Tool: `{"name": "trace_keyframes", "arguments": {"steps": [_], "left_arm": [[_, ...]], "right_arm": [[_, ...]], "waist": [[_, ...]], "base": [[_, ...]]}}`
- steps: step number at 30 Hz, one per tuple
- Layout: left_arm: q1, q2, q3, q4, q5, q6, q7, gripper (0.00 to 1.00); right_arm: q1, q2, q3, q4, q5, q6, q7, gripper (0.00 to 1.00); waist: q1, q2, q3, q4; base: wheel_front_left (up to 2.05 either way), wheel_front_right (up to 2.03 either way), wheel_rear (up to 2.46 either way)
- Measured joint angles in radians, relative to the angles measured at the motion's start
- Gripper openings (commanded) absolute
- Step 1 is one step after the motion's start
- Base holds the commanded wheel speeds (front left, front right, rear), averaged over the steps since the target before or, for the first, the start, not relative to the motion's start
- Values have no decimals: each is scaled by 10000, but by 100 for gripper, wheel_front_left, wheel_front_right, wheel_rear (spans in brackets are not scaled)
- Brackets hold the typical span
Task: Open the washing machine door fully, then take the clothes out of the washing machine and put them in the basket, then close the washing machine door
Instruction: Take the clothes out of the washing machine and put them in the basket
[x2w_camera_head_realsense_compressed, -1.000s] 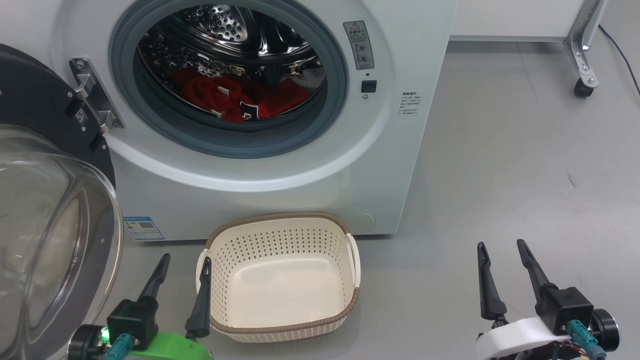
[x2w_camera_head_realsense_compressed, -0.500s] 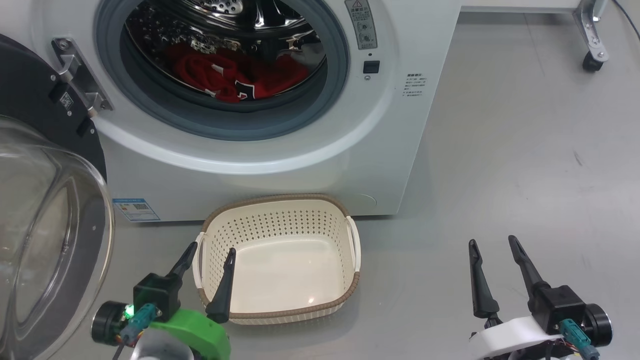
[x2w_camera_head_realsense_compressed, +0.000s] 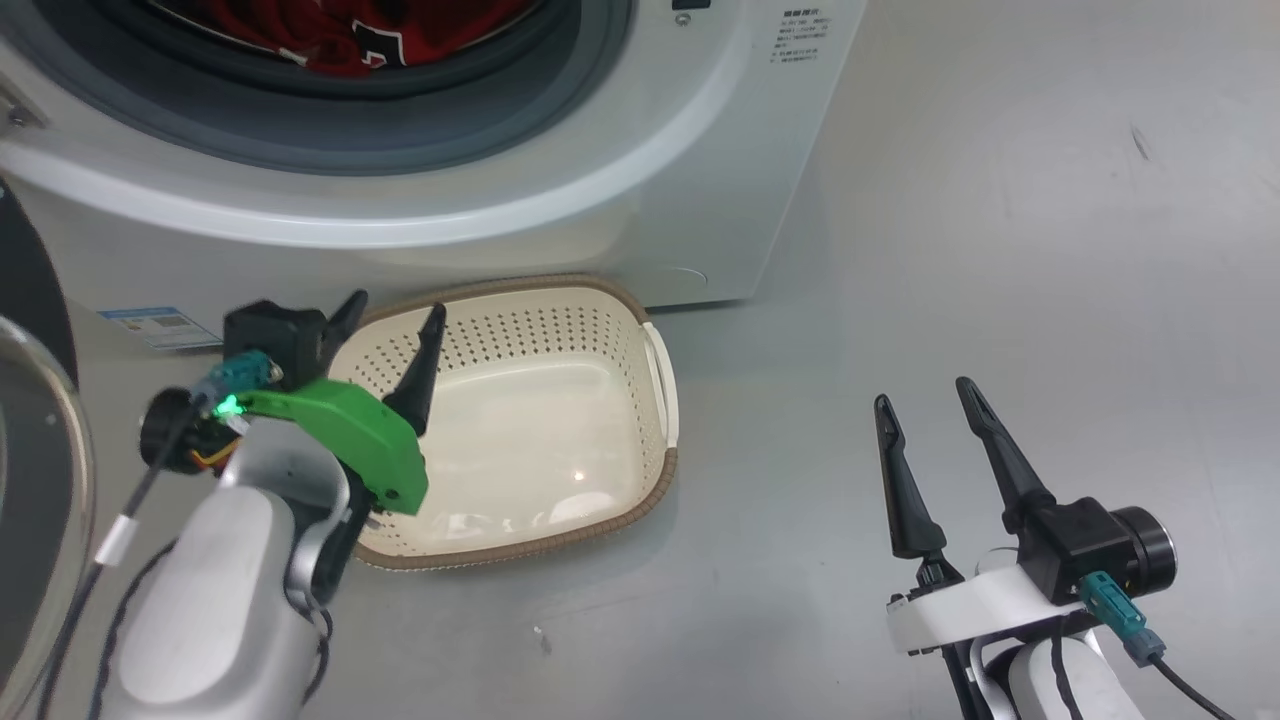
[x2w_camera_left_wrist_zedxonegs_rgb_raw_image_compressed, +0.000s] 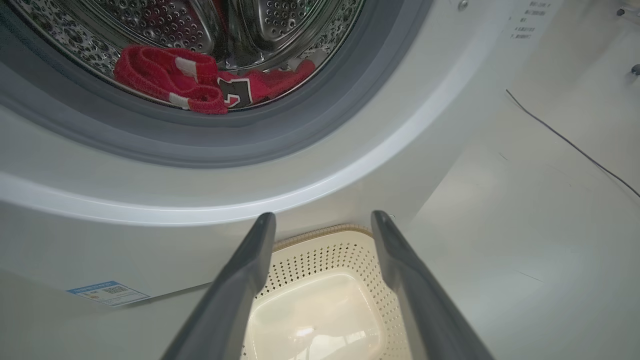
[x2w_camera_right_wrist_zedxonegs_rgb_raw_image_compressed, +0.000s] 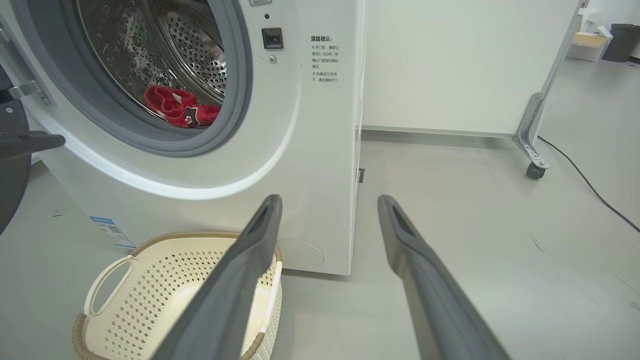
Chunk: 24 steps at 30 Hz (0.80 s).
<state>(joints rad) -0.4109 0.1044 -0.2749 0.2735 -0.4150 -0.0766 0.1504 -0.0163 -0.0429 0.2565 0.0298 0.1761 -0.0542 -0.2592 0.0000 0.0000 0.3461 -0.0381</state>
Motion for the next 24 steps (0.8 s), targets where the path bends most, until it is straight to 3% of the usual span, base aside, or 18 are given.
{"name": "trace_keyframes", "arguments": {"steps": [15,24], "left_arm": [[-3491,1452,468,978,-504,-337,2387,100],[-4917,2117,736,1400,-589,-357,3218,100]], "right_arm": [[-1087,-25,861,-234,978,-205,-2,100],[-1401,-27,1367,-242,1503,-408,-2,100]], "waist": [[1,0,1652,-1430],[1,0,2235,-2296]], "base": [[0,0,0],[0,0,0]]}}
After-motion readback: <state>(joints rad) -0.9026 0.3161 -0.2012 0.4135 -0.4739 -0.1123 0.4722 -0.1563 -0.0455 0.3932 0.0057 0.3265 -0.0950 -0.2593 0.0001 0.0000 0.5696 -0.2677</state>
